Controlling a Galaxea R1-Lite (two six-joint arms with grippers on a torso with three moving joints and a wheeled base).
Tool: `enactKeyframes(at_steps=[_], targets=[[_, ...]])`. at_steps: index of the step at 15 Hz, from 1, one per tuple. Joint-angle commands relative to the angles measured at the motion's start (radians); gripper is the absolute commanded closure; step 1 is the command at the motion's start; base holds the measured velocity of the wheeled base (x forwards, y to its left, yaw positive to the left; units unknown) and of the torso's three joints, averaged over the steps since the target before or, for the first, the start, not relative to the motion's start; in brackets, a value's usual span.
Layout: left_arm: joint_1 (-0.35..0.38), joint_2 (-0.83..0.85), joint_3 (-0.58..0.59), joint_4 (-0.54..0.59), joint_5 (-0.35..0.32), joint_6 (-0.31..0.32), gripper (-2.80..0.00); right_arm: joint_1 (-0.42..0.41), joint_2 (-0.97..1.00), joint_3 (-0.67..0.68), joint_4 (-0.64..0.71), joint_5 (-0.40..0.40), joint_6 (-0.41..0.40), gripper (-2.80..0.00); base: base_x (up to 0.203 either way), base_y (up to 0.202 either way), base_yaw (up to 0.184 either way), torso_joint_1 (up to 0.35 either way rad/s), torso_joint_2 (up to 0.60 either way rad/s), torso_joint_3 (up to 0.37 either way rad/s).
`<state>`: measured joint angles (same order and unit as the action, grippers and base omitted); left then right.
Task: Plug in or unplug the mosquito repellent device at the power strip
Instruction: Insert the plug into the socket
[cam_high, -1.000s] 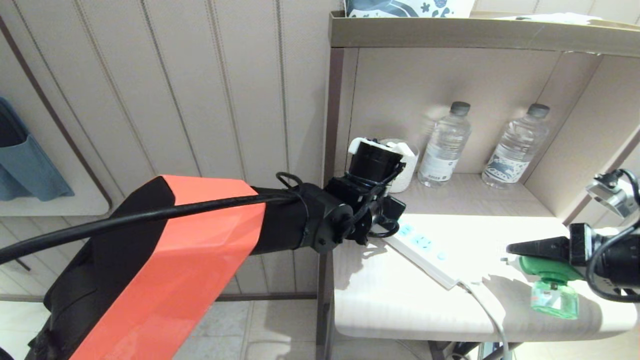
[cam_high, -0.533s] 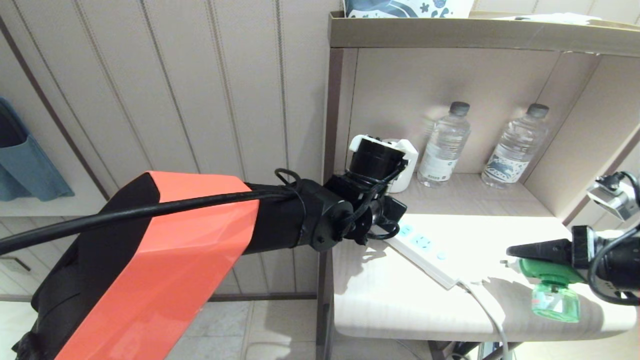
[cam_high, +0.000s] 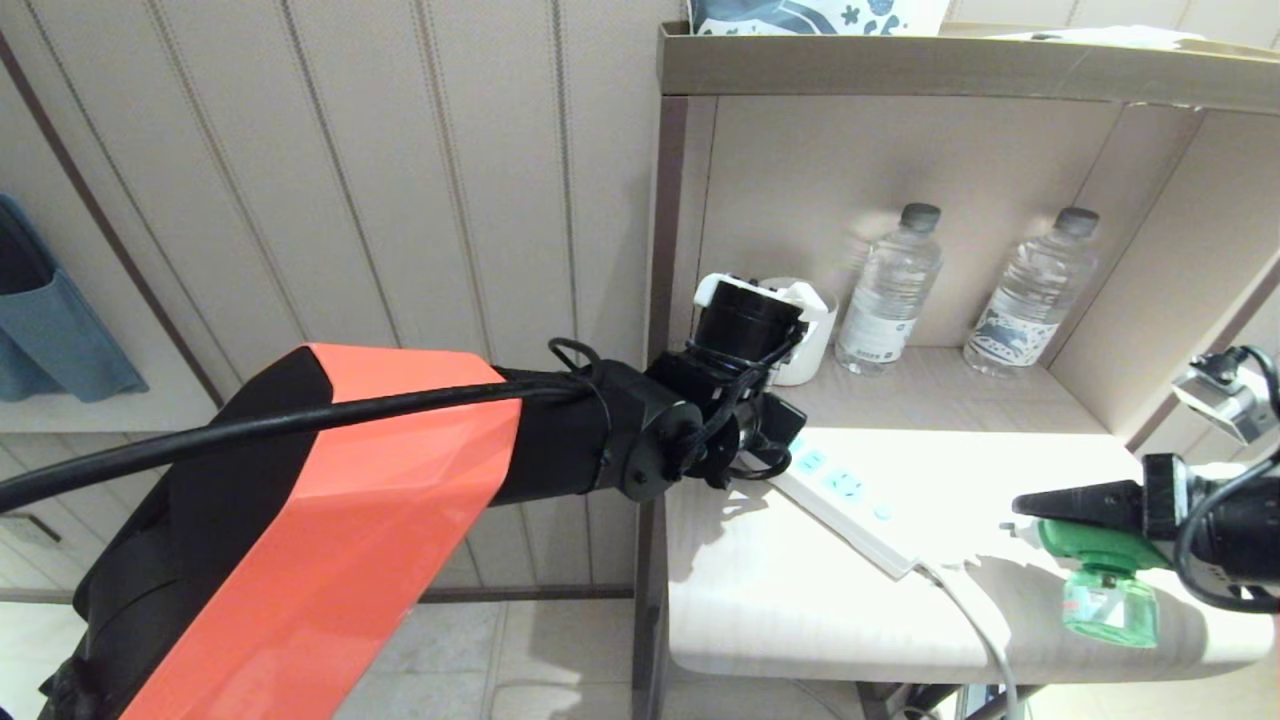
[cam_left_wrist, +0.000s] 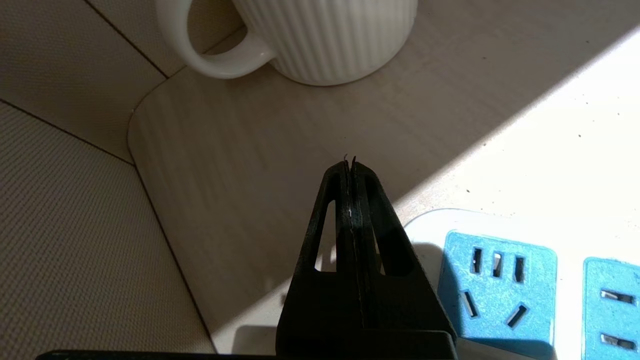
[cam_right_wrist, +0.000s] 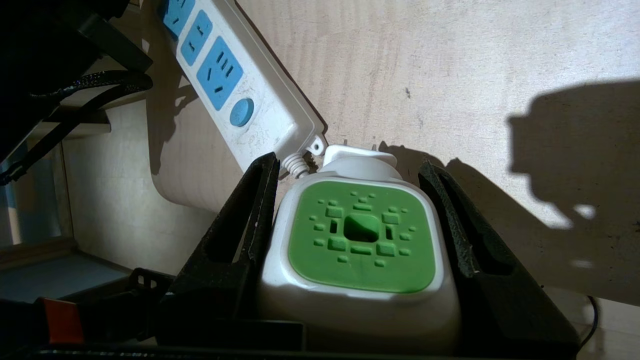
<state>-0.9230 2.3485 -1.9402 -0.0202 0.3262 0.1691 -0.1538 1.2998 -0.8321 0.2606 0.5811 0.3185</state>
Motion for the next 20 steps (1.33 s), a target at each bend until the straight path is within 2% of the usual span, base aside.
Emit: enactKeyframes(at_steps=[1, 4, 8, 15, 20], targets=[[0.000, 0.003, 0.001, 0.000, 0.002, 0.006, 0.00, 0.000, -0.001, 0.002, 0.002, 0.003, 0.002, 0.00, 0.000, 0.000, 0.000, 0.000, 0.00, 0.000], [-0.004, 0.004, 0.016, 0.002, 0.003, 0.006, 0.00, -0.005, -0.002, 0.005, -0.004, 0.004, 0.003, 0.00, 0.000, 0.000, 0.000, 0.000, 0.00, 0.000], [-0.010, -0.028, 0.090, -0.002, 0.004, 0.004, 0.00, -0.021, -0.002, 0.045, -0.086, 0.015, 0.007, 0.00, 0.000, 0.000, 0.000, 0.000, 0.00, 0.000], [-0.019, -0.095, 0.182, -0.007, 0.004, 0.003, 0.00, -0.029, -0.002, 0.047, -0.087, 0.031, 0.007, 0.00, 0.000, 0.000, 0.000, 0.000, 0.00, 0.000], [-0.059, -0.117, 0.219, -0.010, 0.004, -0.008, 0.00, -0.027, -0.001, 0.047, -0.087, 0.031, 0.008, 0.00, 0.000, 0.000, 0.000, 0.000, 0.00, 0.000]])
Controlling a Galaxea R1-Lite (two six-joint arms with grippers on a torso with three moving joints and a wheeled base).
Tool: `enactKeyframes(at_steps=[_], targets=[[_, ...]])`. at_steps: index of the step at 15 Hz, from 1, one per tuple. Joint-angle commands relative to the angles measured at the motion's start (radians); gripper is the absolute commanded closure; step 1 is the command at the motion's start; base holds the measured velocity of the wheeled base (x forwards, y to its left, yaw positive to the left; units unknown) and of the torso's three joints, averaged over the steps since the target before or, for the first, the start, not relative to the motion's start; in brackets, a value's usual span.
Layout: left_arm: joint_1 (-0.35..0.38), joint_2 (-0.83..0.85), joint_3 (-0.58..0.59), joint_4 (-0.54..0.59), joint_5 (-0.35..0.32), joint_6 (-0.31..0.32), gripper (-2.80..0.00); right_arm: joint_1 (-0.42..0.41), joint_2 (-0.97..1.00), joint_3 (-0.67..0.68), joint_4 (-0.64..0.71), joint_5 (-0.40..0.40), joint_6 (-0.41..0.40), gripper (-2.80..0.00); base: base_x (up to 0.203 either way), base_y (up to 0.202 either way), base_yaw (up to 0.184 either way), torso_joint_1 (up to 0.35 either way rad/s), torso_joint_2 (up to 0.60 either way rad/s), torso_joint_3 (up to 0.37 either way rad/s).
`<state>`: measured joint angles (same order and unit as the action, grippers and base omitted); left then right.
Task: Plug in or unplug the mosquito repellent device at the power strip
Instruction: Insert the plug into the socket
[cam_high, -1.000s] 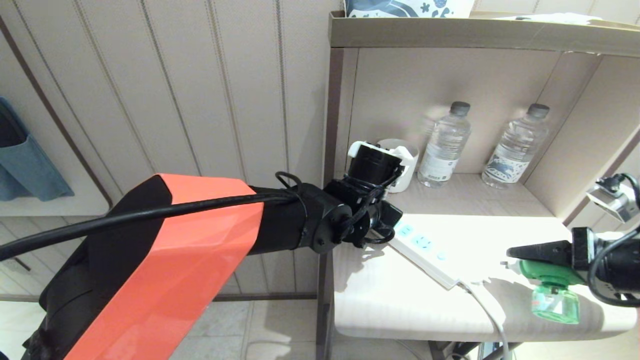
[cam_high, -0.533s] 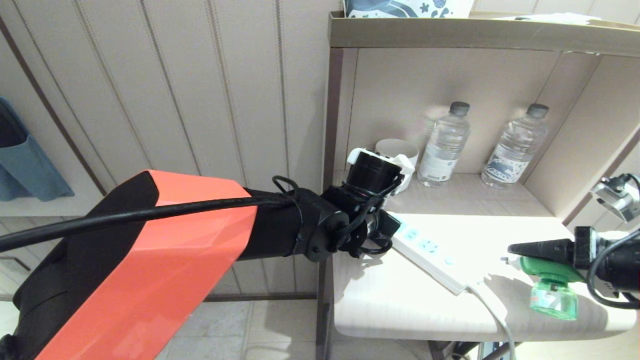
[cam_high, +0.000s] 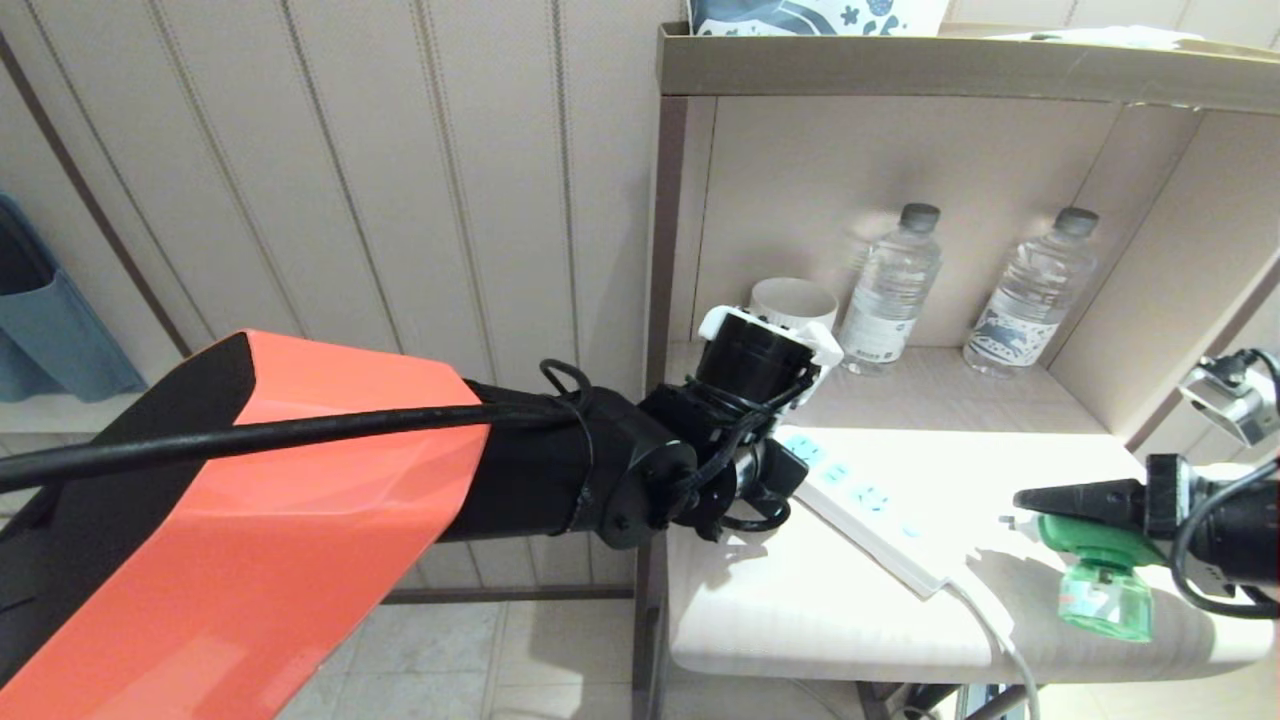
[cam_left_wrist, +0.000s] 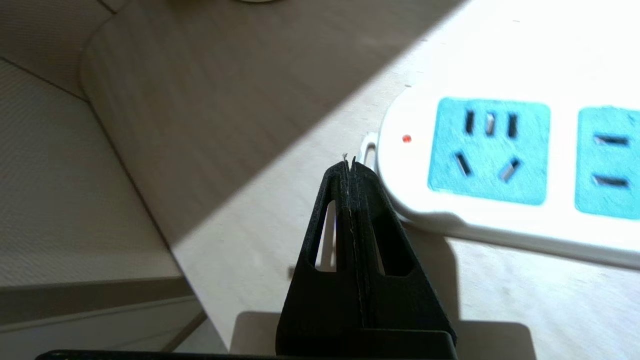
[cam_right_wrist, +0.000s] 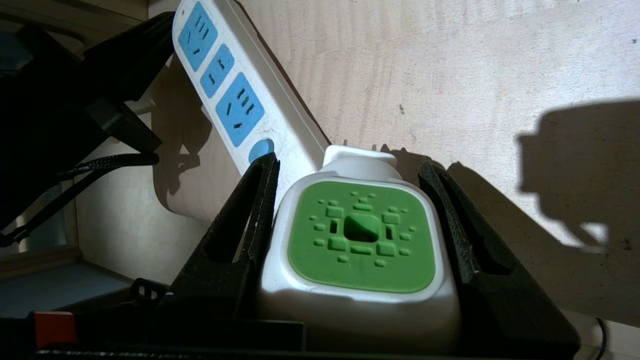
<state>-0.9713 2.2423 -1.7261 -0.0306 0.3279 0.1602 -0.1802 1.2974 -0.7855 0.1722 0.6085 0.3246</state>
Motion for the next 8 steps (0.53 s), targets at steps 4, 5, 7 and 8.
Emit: enactKeyframes(at_steps=[4, 5, 7, 8], targets=[[-0.032, -0.010, 0.005, 0.000, 0.002, 0.001, 0.00, -0.002, 0.003, 0.000, 0.001, 0.004, 0.002, 0.00, 0.000, 0.000, 0.000, 0.000, 0.00, 0.000], [-0.035, -0.009, 0.003, 0.000, 0.002, -0.004, 0.00, -0.002, 0.005, 0.000, 0.003, 0.004, 0.001, 0.00, 0.000, 0.000, 0.000, 0.000, 0.00, 0.000], [-0.041, -0.010, -0.006, 0.000, 0.003, -0.002, 0.00, -0.002, 0.004, 0.000, 0.001, 0.004, 0.001, 0.00, 0.000, 0.000, 0.000, 0.000, 0.00, 0.000], [-0.040, -0.016, -0.013, -0.002, 0.003, -0.002, 0.00, -0.002, 0.003, 0.000, 0.001, 0.004, 0.001, 0.00, 0.000, 0.000, 0.000, 0.000, 0.00, 0.000]])
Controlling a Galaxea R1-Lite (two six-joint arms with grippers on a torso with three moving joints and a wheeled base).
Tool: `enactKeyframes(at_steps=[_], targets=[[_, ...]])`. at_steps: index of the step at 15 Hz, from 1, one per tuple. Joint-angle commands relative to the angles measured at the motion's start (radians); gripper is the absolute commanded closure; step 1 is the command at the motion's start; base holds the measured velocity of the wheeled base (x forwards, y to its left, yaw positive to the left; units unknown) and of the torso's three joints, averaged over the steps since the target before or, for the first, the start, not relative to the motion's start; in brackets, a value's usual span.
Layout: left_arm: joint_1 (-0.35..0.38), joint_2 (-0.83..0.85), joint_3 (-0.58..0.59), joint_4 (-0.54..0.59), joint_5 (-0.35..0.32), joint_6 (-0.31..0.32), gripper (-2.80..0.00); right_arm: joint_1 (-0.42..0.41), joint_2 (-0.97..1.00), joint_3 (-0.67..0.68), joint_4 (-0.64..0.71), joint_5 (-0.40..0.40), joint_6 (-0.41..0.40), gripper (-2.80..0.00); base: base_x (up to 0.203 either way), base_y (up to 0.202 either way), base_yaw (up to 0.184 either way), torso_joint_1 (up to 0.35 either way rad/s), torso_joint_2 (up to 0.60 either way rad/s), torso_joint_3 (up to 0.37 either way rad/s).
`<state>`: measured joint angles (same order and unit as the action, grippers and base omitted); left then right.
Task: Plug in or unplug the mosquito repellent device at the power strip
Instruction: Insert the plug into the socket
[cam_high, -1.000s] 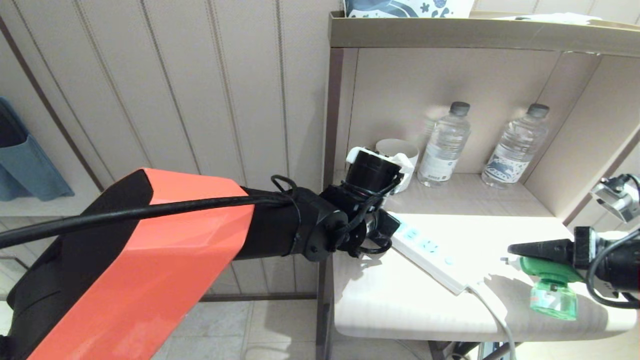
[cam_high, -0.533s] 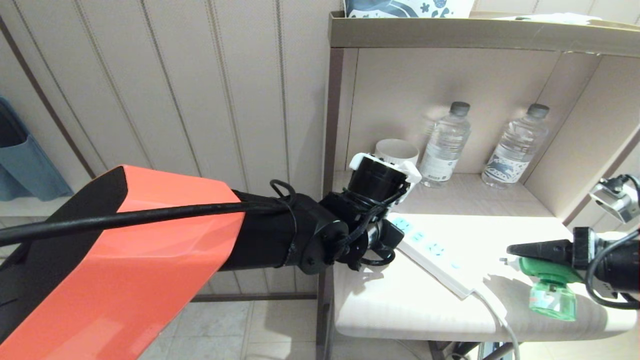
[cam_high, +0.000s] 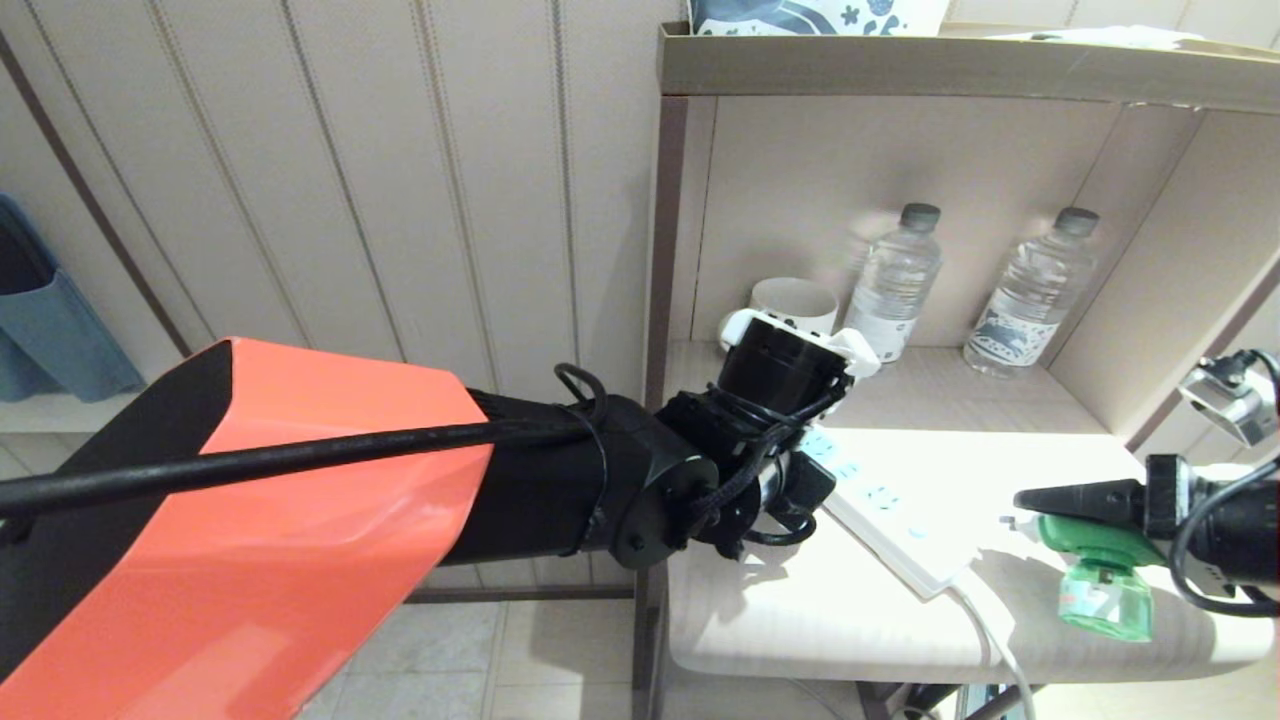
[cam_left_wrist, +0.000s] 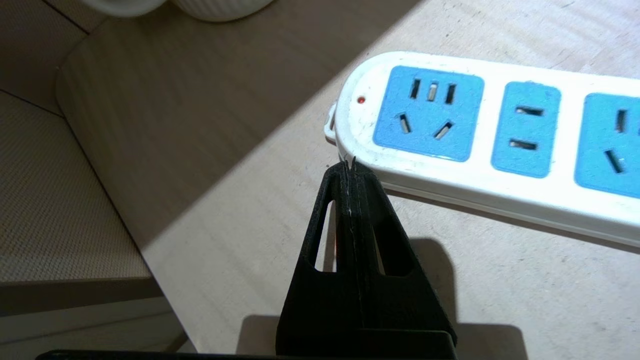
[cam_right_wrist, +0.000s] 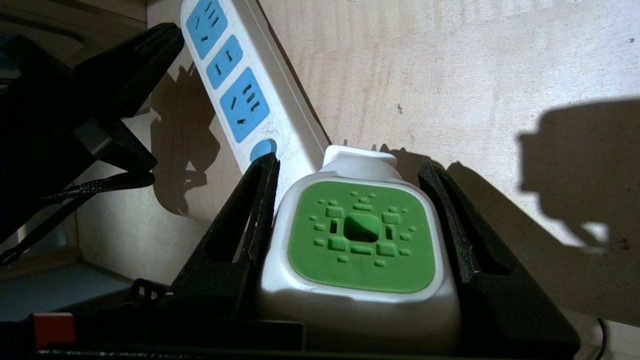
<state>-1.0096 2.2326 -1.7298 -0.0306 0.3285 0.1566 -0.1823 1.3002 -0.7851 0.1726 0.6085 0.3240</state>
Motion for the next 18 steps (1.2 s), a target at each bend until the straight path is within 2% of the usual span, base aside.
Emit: enactKeyframes(at_steps=[1, 3, 5, 7, 10, 13, 15, 17, 18], targets=[[0.000, -0.019, -0.017, -0.001, 0.004, 0.001, 0.00, 0.000, 0.001, 0.000, 0.001, 0.004, 0.003, 0.00, 0.000, 0.000, 0.000, 0.000, 0.00, 0.000], [0.019, -0.071, -0.001, 0.000, 0.027, -0.017, 0.00, 0.000, -0.002, 0.000, 0.001, 0.004, 0.003, 0.00, 0.000, 0.000, 0.000, 0.000, 0.00, 0.000], [0.027, -0.149, 0.074, 0.000, 0.035, -0.030, 0.00, 0.000, -0.002, 0.000, 0.001, 0.004, 0.003, 0.00, 0.000, 0.000, 0.000, 0.000, 0.00, 0.000], [0.028, -0.264, 0.224, -0.001, 0.040, -0.038, 0.00, 0.001, -0.005, 0.000, 0.001, 0.004, 0.001, 0.00, 0.000, 0.000, 0.000, 0.000, 0.00, 0.000], [0.023, -0.465, 0.514, -0.038, 0.087, -0.070, 0.00, 0.001, -0.009, 0.010, -0.001, 0.005, -0.002, 0.00, 0.000, 0.000, 0.000, 0.000, 0.00, 0.000], [0.057, -0.709, 0.754, -0.102, 0.172, -0.118, 0.00, 0.001, -0.014, 0.009, -0.001, 0.029, -0.001, 0.00, 0.000, 0.000, 0.000, 0.000, 0.00, 0.000], [0.148, -0.882, 0.859, -0.088, 0.272, -0.132, 0.00, 0.003, -0.027, 0.020, -0.001, 0.031, -0.002, 0.00, 0.000, 0.000, 0.000, 0.000, 0.00, 0.000], [0.288, -1.039, 0.959, -0.016, 0.380, -0.160, 0.00, 0.011, -0.029, 0.033, -0.001, 0.031, -0.009, 0.00, 0.000, 0.000, 0.000, 0.000, 0.00, 0.000], [0.384, -1.095, 1.021, 0.010, 0.428, -0.192, 0.00, 0.009, -0.032, 0.041, -0.002, 0.030, -0.028, 0.00, 0.000, 0.000, 0.000, 0.000, 0.00, 0.000]])
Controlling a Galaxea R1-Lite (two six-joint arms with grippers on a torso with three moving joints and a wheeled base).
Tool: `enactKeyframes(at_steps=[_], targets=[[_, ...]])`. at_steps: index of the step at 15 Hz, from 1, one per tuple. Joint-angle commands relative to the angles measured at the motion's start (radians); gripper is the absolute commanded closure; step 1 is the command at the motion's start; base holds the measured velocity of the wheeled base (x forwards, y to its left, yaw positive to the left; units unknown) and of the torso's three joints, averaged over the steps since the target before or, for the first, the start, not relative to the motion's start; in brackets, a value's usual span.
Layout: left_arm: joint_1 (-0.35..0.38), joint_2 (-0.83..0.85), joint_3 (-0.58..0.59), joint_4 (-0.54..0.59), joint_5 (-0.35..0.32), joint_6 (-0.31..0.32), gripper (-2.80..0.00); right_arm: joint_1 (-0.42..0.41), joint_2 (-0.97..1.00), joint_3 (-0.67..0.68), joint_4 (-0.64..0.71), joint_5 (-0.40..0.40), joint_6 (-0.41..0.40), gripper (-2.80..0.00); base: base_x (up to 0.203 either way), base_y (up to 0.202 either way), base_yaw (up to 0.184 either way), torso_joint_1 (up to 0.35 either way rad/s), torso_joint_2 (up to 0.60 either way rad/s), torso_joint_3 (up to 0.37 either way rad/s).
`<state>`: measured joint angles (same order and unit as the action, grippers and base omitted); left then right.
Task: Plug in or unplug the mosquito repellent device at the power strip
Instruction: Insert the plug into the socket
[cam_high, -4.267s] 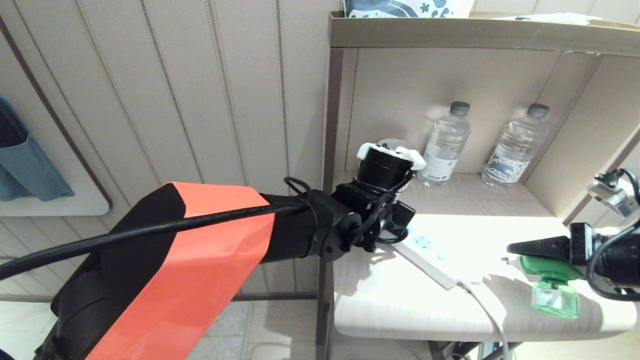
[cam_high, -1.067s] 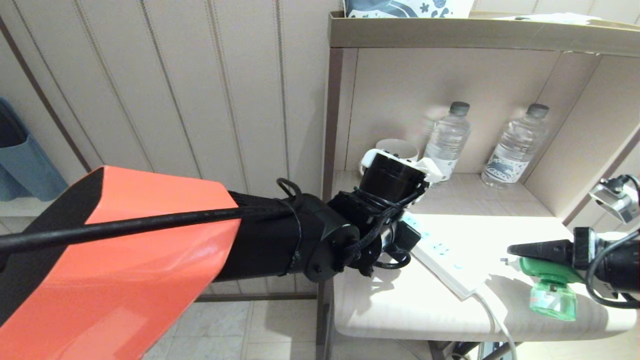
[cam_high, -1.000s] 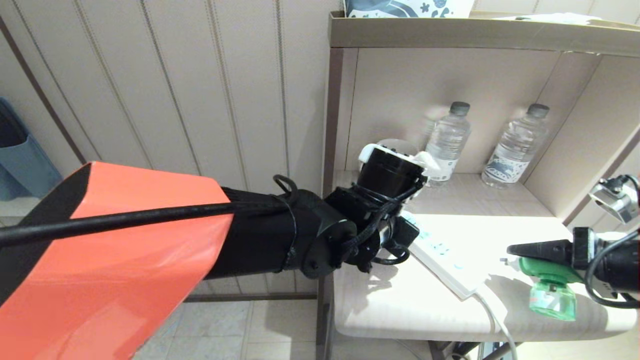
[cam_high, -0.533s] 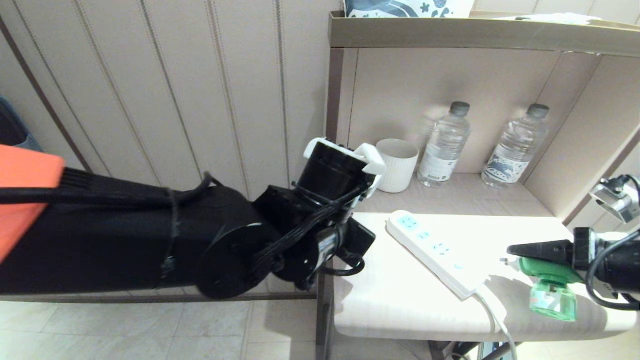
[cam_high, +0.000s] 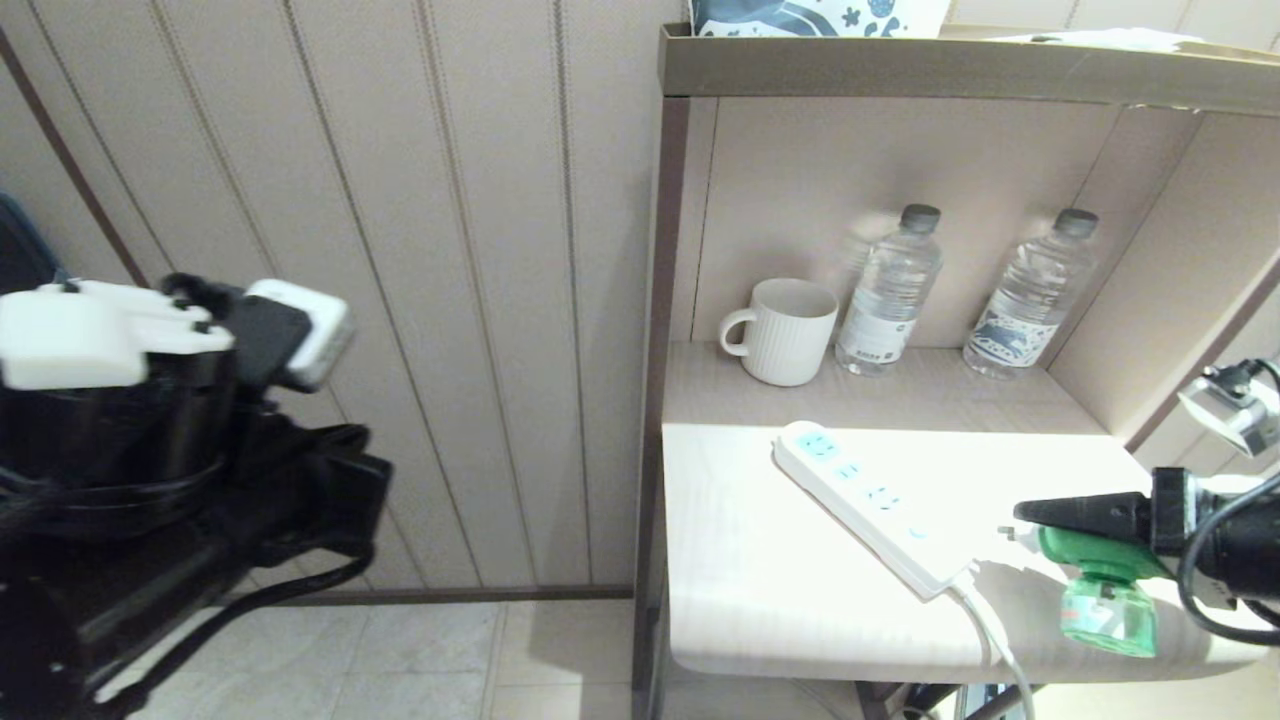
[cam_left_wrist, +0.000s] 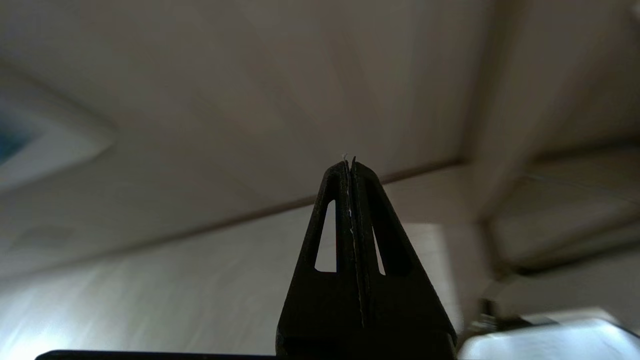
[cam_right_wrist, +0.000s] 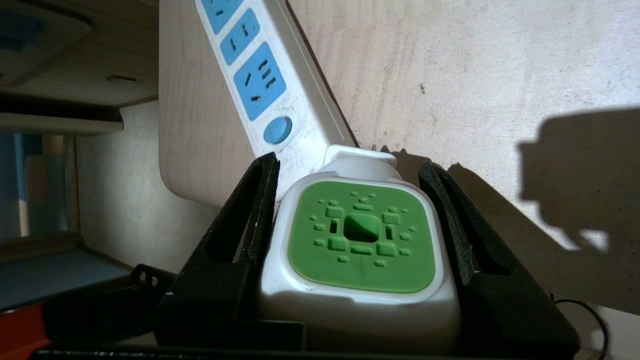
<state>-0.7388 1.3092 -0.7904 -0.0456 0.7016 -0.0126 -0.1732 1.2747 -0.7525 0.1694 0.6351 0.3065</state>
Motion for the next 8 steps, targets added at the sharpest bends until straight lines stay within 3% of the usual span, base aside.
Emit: enactKeyframes(at_steps=[1, 4, 8], targets=[[0.207, -0.227, 0.160, 0.036, 0.087, -0.052, 0.00, -0.004, -0.011, 0.012, 0.001, 0.005, -0.019, 0.00, 0.000, 0.000, 0.000, 0.000, 0.00, 0.000], [0.403, -0.413, 0.399, -0.023, 0.124, -0.084, 0.00, -0.006, -0.028, 0.025, 0.001, 0.005, -0.021, 0.00, 0.000, 0.000, 0.000, 0.000, 0.00, 0.000], [0.503, -0.684, 0.509, 0.022, 0.131, -0.084, 0.00, 0.004, -0.091, 0.041, -0.001, 0.005, -0.021, 0.00, 0.000, 0.000, 0.000, 0.000, 0.00, 0.000]])
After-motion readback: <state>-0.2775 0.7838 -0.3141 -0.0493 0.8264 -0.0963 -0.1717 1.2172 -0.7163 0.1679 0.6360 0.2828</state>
